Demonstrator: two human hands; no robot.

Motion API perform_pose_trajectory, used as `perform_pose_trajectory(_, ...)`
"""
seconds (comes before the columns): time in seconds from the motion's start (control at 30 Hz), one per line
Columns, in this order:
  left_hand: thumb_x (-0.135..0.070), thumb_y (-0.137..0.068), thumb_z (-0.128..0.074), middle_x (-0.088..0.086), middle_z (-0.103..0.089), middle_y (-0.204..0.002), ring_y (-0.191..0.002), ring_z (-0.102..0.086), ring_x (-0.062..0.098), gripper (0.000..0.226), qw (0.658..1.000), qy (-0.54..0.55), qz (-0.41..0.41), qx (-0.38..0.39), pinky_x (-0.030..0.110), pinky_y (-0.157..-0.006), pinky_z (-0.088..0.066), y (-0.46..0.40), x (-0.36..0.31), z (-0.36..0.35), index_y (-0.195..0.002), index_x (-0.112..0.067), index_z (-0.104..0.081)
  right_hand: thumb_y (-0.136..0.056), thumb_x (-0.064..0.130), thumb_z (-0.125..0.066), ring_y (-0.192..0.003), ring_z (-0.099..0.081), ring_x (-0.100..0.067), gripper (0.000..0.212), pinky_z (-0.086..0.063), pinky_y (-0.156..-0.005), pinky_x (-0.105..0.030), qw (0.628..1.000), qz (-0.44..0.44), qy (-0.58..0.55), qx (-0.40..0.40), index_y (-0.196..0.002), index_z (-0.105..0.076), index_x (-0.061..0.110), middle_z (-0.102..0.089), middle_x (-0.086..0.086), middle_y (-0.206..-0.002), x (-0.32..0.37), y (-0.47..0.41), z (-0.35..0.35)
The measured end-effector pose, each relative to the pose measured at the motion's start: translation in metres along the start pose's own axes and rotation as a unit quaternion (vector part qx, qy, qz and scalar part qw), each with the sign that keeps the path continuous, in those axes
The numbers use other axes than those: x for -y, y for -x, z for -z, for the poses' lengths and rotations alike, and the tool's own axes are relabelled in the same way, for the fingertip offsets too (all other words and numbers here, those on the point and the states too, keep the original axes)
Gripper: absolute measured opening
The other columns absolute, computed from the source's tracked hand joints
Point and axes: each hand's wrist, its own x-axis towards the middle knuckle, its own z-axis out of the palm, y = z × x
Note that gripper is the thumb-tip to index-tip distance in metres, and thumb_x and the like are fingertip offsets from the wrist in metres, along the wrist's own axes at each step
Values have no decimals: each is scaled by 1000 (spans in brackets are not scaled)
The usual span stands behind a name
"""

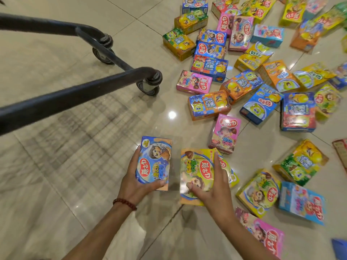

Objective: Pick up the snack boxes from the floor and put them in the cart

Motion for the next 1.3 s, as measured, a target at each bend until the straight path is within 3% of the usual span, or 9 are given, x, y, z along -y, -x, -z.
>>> perform_pose_trajectory(0.13, -10, -47, -93, -15, -54, -128, -106, -62, 4, 109, 998, 57, -19, -19, 26, -78, -56, 55, -93, 5, -131, -48, -34, -59, 52, -77, -102, -37, 26, 114, -26, -81, 7, 999, 7, -21, -26, -150, -11, 40, -44, -2, -121, 86, 23, 67)
perform_pose_trajectory(0.37, 13, -55, -80, -23, -60, -115, -102, -64, 3, 98, 991, 114, -60, -24, 24, -73, -57, 149, -284, 15, -125, -42, -39, -65, 21, -87, -98, -22, 41, 111, -22, -80, 10, 995, 66, -23, -74, -149, -15, 33, -36, 7, -121, 251, 67, 196)
perform_pose_trajectory(0.6, 12, -56, -80, -18, -56, -120, -103, -64, 9, 94, 982, 148, -91, -73, 35, -71, -59, 235, -456, 30, -121, -43, -40, -63, 44, -83, -135, -34, -15, 112, -32, -107, -32, 989, 120, 7, -87, -150, -14, 33, -34, 5, -146, 406, 100, 308)
perform_pose_trajectory(0.73, 19, -57, -77, 2, -52, -133, -111, -60, 17, 98, 971, 165, -136, -109, 36, -76, -58, 266, -540, 47, -129, -34, -37, -59, 41, -74, -138, -32, -19, 108, -28, -109, -31, 983, 167, 13, -71, -148, -14, 27, -33, 2, -147, 486, 108, 349)
perform_pose_trajectory(0.87, 20, -56, -78, -14, -57, -123, -103, -62, 0, 99, 957, 189, -176, -133, 23, -72, -57, 289, -601, 73, -129, -33, -37, -63, 41, -80, -138, -31, -20, 113, -28, -110, -32, 976, 213, 5, -52, -153, -14, 23, -32, -4, -152, 552, 109, 367)
perform_pose_trajectory(0.97, 5, -52, -83, -27, -61, -116, -107, -61, 2, 99, 949, 183, -202, -158, 25, -75, -56, 301, -629, 101, -129, -39, -38, -66, 38, -84, -137, -26, -3, 112, -22, -110, -18, 967, 251, -29, -33, -152, -13, 27, -28, 8, -149, 595, 109, 365)
perform_pose_trajectory(1.07, 9, -51, -84, -23, -60, -119, -107, -61, 3, 103, 936, 184, -219, -203, 22, -75, -54, 308, -648, 131, -132, -35, -37, -69, 29, -85, -116, -25, 20, 108, -20, -93, 4, 960, 278, -41, -4, -151, -15, 30, -34, 8, -137, 638, 105, 351)
perform_pose_trajectory(1.17, 14, -58, -81, -15, -56, -122, -102, -64, 3, 102, 924, 201, -218, -243, 25, -74, -56, 311, -657, 165, -130, -43, -34, -69, 34, -84, -117, -32, 4, 107, -25, -92, -9, 948, 314, -34, 26, -151, -15, 33, -36, 9, -131, 682, 102, 327)
perform_pose_trajectory(1.3, 7, -60, -82, -16, -58, -119, -100, -64, 3, 102, 908, 199, -220, -296, 28, -76, -57, 305, -663, 221, -133, -43, -32, -67, 39, -84, -113, -34, -2, 109, -26, -87, -11, 936, 343, -19, 70, -151, -15, 30, -41, -2, -133, 734, 92, 281)
